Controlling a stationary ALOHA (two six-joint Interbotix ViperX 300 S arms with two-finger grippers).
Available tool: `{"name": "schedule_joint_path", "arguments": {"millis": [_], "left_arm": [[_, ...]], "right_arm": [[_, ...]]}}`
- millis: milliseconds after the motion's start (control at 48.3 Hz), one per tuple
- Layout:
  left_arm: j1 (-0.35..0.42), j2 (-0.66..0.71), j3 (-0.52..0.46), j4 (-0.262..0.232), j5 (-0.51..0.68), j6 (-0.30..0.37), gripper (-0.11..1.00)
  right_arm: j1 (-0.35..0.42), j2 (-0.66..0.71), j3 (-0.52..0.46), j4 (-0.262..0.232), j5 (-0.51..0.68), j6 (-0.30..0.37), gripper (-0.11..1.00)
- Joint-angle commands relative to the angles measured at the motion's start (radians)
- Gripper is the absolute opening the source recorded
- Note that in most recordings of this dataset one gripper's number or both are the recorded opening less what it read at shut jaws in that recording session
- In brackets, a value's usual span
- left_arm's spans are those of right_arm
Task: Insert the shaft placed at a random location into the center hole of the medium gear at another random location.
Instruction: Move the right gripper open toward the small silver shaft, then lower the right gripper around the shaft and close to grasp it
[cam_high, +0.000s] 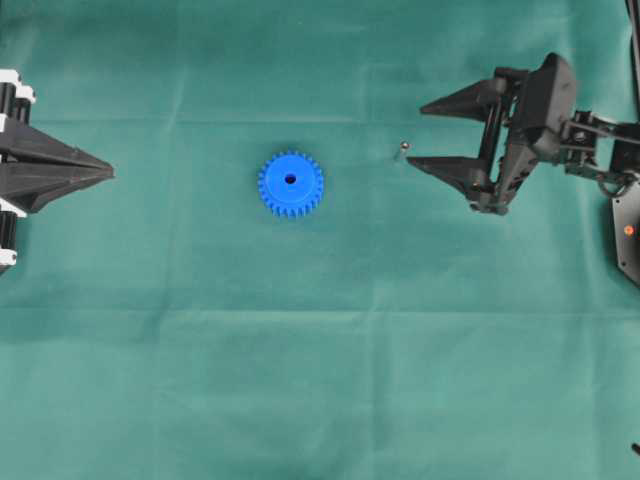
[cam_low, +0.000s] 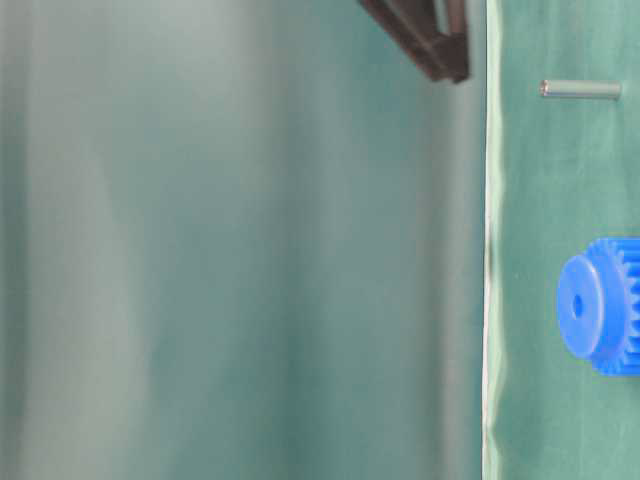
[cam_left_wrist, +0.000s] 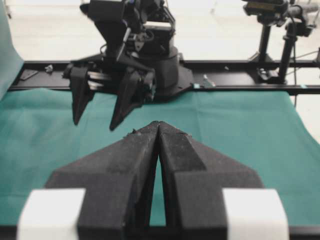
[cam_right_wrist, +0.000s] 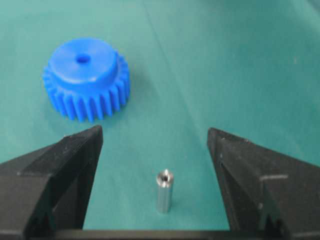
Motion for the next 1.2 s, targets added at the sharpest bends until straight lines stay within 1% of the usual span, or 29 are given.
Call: {"name": "schedule_joint_path", "arguments": {"millis": [0,207,476,683,766,849,890,952,1035,1076,1180], "left_arm": [[0.0,0.005,-0.025,0.003,-0.005,0.002,0.0],[0.002,0.006,-0.023,0.003,-0.002,-0.002,0.0],[0.0,0.006,-0.023,0.003,0.0,-0.003,0.0],[0.0,0.005,-0.023,0.003,0.003,-0.003,0.0],[0.0,0.005,-0.023,0.003,0.005,-0.005,0.0],[0.0,0.006,-0.023,0.003,0.006,-0.003,0.0],[0.002,0.005,-0.023,0.003,0.006,-0.003,0.0],[0.0,0.005,-0.023,0.003,0.006,-0.003,0.0],[0.0,0.006,-0.023,0.003,0.006,-0.003,0.0],[0.0,0.005,-0.023,0.003,0.008,-0.005,0.0],[0.002,0.005,-0.023,0.003,0.011,-0.003,0.0]], "right_arm": [[-0.006,0.032,-0.025,0.014,-0.028,-0.014,0.84],[-0.009,0.124,-0.035,0.026,-0.081,-0.014,0.83],[-0.009,0.233,-0.066,0.046,-0.1,-0.014,0.81],[-0.009,0.253,-0.075,0.046,-0.106,-0.014,0.79],[-0.009,0.253,-0.071,0.046,-0.106,-0.014,0.76],[-0.009,0.253,-0.067,0.046,-0.106,-0.014,0.68],[-0.009,0.253,-0.067,0.044,-0.106,-0.014,0.61],[-0.009,0.252,-0.067,0.04,-0.106,-0.014,0.46],[-0.009,0.253,-0.069,0.032,-0.107,-0.015,0.22],[-0.009,0.253,-0.067,0.029,-0.109,-0.015,0.14],[-0.009,0.253,-0.067,0.028,-0.104,-0.015,0.13]]}}
